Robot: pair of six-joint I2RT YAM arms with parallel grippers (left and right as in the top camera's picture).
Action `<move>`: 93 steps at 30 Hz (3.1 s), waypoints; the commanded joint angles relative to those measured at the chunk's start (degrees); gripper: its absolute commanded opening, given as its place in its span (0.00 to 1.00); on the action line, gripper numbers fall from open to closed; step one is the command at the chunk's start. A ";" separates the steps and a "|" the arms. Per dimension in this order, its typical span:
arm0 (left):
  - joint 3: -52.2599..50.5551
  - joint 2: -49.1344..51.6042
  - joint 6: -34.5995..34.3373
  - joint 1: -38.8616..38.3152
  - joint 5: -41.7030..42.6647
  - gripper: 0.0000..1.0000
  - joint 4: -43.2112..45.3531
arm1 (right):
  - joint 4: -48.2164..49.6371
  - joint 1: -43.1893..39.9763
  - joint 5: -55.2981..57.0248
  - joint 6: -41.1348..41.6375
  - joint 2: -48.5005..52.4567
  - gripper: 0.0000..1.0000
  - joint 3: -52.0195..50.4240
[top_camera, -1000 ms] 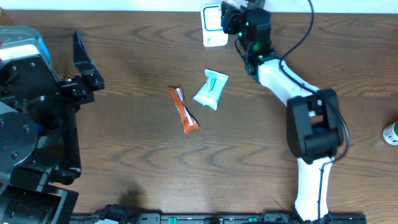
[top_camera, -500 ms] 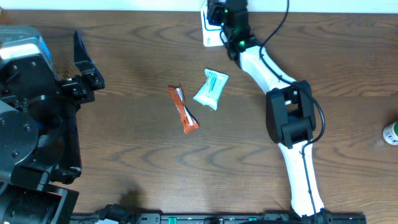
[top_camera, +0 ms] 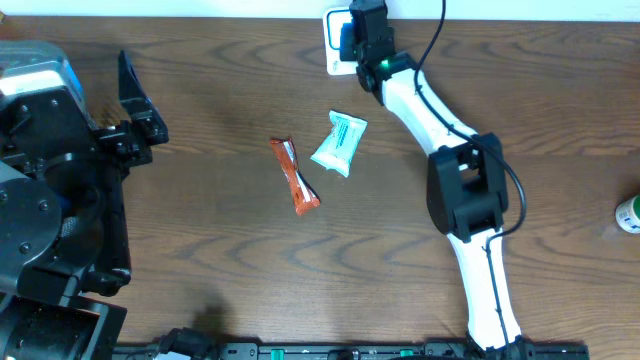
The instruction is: Scan the item barcode
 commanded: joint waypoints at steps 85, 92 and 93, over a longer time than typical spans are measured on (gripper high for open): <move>-0.20 -7.96 -3.56 0.31 0.09 0.93 0.70 | -29.90 23.41 20.39 0.59 -19.19 0.99 -25.99; -0.20 -7.96 -3.56 0.31 0.09 0.93 0.68 | -23.37 22.69 20.11 -1.95 -19.17 0.99 -30.16; -0.20 -7.96 -3.56 0.31 0.09 0.94 0.68 | -22.99 22.69 19.74 -2.51 -19.17 0.99 -30.25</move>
